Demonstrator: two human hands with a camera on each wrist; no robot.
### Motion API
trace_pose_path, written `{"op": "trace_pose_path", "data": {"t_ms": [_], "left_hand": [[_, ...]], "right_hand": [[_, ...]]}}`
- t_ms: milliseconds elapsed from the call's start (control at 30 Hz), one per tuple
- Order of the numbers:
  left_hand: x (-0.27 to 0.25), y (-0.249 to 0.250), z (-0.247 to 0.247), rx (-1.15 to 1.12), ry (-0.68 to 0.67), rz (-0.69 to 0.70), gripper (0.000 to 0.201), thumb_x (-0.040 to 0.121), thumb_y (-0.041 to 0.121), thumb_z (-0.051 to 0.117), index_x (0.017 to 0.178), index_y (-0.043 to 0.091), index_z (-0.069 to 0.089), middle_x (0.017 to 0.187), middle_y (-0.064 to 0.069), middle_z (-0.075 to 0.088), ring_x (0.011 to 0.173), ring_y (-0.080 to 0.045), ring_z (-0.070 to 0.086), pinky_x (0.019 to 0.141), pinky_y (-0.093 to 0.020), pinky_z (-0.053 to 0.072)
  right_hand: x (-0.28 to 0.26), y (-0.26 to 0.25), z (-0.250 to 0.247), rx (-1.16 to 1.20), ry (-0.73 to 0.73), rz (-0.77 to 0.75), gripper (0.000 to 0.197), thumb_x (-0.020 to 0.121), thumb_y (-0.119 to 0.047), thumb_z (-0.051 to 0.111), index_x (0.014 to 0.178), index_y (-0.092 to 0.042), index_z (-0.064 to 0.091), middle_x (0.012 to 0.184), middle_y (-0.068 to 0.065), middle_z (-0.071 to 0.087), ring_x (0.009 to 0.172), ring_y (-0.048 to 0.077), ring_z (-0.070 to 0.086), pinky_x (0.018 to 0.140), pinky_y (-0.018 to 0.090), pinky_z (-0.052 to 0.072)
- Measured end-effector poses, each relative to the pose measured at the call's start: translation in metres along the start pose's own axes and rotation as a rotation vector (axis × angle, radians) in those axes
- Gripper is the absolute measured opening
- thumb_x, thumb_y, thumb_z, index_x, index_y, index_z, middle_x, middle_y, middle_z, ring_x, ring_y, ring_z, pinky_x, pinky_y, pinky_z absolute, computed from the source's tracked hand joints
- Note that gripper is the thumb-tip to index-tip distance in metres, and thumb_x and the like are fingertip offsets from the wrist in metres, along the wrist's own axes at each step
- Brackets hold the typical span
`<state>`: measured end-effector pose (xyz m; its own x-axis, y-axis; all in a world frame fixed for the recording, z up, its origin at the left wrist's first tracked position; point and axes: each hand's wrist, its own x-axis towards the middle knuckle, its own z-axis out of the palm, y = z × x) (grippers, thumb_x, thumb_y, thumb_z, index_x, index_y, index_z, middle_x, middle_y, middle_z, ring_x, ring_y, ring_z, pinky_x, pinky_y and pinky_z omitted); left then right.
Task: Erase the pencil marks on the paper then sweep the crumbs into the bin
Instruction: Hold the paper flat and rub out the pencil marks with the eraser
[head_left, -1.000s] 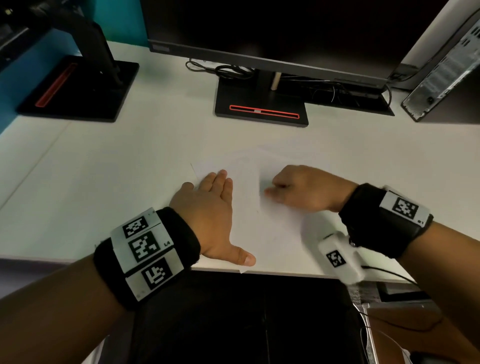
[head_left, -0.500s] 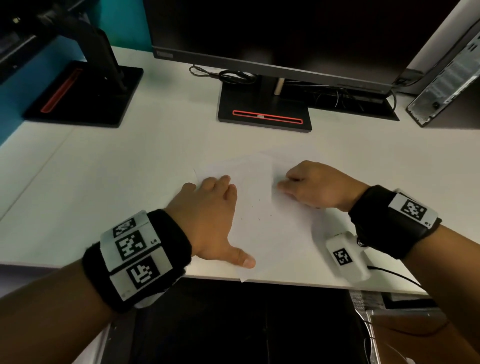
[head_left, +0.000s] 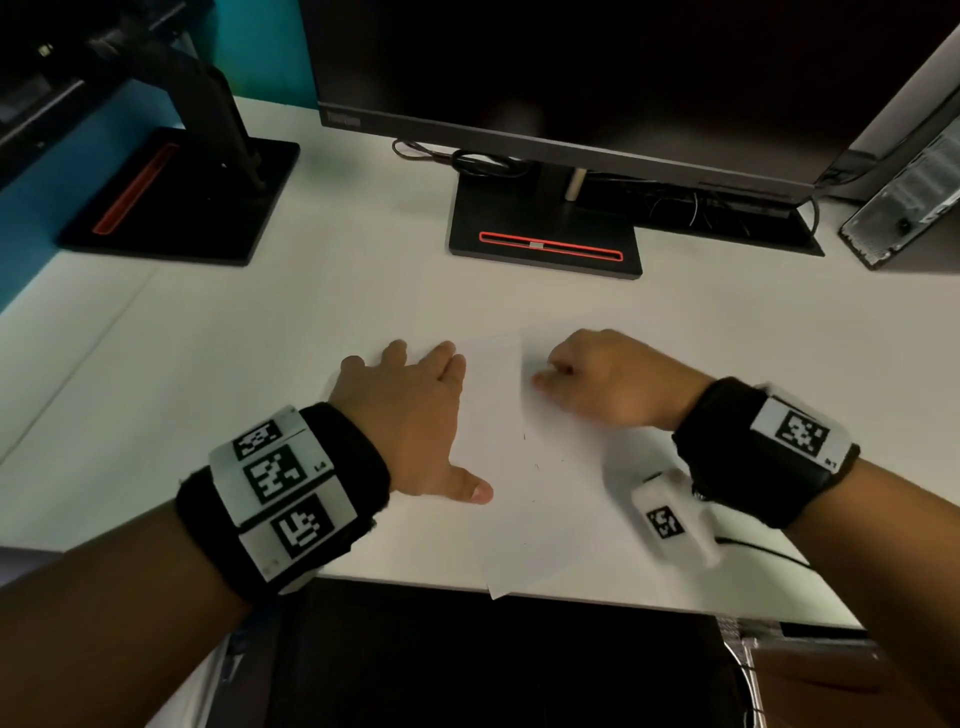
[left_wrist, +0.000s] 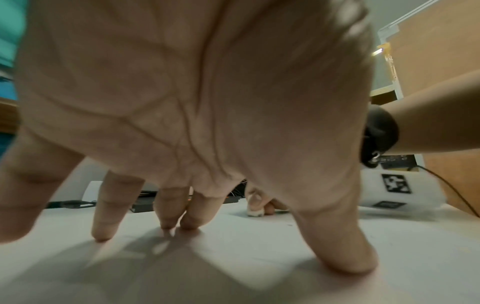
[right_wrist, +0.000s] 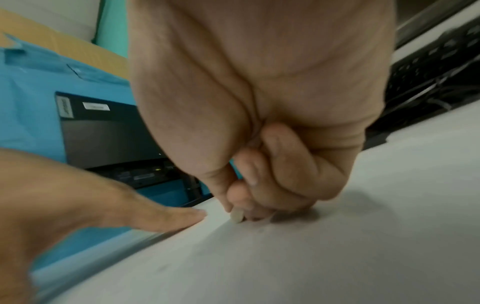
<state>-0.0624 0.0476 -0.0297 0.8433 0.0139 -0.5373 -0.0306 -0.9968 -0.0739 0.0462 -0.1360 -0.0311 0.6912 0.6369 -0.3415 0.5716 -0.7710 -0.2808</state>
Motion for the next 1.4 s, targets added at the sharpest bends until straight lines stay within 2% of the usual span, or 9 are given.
{"op": "trace_pose_path", "data": {"t_ms": [233,367,467,567,767,933,1133,1267,1400], "left_hand": [[0.003,0.004,-0.002,-0.040,-0.124,-0.091,0.129,0.070,0.093,0.049,0.157,0.030,-0.022,0.165,0.001,-0.027,0.154,-0.038,-0.009,0.111,-0.072,0.025],[0.001,0.004,-0.005,-0.062,-0.170,-0.101,0.127,0.071,0.093,0.048,0.155,0.032,-0.026,0.164,0.002,-0.031,0.153,-0.037,-0.015,0.106,-0.079,0.025],[0.002,0.003,-0.005,-0.070,-0.183,-0.107,0.128,0.071,0.092,0.049,0.155,0.032,-0.026,0.163,0.003,-0.032,0.153,-0.037,-0.016,0.105,-0.080,0.025],[0.003,0.003,-0.003,-0.076,-0.180,-0.103,0.129,0.070,0.092,0.050,0.155,0.033,-0.025,0.164,0.003,-0.030,0.153,-0.038,-0.015,0.104,-0.080,0.027],[0.003,0.001,-0.002,-0.092,-0.175,-0.093,0.129,0.069,0.094,0.048,0.155,0.033,-0.026,0.163,0.004,-0.032,0.152,-0.038,-0.016,0.106,-0.078,0.028],[0.005,-0.001,0.002,-0.098,-0.148,-0.084,0.129,0.066,0.095,0.048,0.155,0.036,-0.024,0.164,0.006,-0.030,0.153,-0.037,-0.014,0.106,-0.076,0.030],[0.005,0.000,0.001,-0.083,-0.156,-0.090,0.129,0.067,0.096,0.047,0.155,0.035,-0.025,0.164,0.006,-0.031,0.153,-0.037,-0.014,0.107,-0.077,0.028],[0.005,-0.001,0.003,-0.093,-0.146,-0.086,0.130,0.065,0.097,0.046,0.155,0.036,-0.024,0.164,0.007,-0.029,0.153,-0.037,-0.013,0.106,-0.077,0.029],[0.003,-0.001,0.001,-0.085,-0.145,-0.086,0.129,0.066,0.097,0.046,0.155,0.035,-0.024,0.164,0.006,-0.029,0.153,-0.037,-0.013,0.106,-0.077,0.029]], "right_hand": [[-0.015,-0.025,0.017,-0.025,-0.138,-0.135,0.045,0.103,-0.038,0.045,0.064,-0.015,0.047,0.065,-0.003,0.052,0.058,0.011,0.047,0.056,0.027,0.032],[0.003,-0.006,0.001,-0.019,-0.016,0.004,0.046,0.102,-0.037,0.046,0.064,-0.013,0.049,0.068,0.002,0.055,0.063,0.017,0.050,0.054,0.027,0.032],[0.002,-0.011,0.005,-0.046,0.036,-0.030,0.044,0.103,-0.034,0.045,0.064,-0.013,0.047,0.067,0.000,0.053,0.063,0.017,0.050,0.053,0.026,0.030],[-0.011,-0.032,0.018,-0.037,-0.104,-0.158,0.044,0.103,-0.037,0.046,0.063,-0.019,0.046,0.065,-0.004,0.052,0.059,0.010,0.048,0.056,0.025,0.033],[0.006,-0.014,0.004,-0.002,0.018,-0.012,0.046,0.103,-0.036,0.046,0.065,-0.010,0.047,0.066,0.003,0.054,0.063,0.020,0.049,0.053,0.028,0.032],[-0.015,-0.039,0.022,-0.010,-0.121,-0.210,0.043,0.103,-0.036,0.046,0.068,-0.012,0.051,0.067,0.002,0.056,0.060,0.015,0.051,0.057,0.026,0.037],[0.002,-0.024,0.007,-0.058,-0.004,-0.087,0.045,0.104,-0.037,0.045,0.064,-0.014,0.047,0.068,0.001,0.053,0.067,0.021,0.052,0.055,0.025,0.033],[-0.014,-0.043,0.023,-0.046,-0.126,-0.223,0.043,0.103,-0.037,0.046,0.065,-0.017,0.047,0.065,-0.002,0.052,0.059,0.012,0.049,0.057,0.026,0.034],[-0.008,-0.036,0.013,-0.031,-0.117,-0.146,0.046,0.103,-0.039,0.046,0.062,-0.020,0.046,0.063,-0.005,0.050,0.060,0.011,0.048,0.056,0.024,0.032]]}}
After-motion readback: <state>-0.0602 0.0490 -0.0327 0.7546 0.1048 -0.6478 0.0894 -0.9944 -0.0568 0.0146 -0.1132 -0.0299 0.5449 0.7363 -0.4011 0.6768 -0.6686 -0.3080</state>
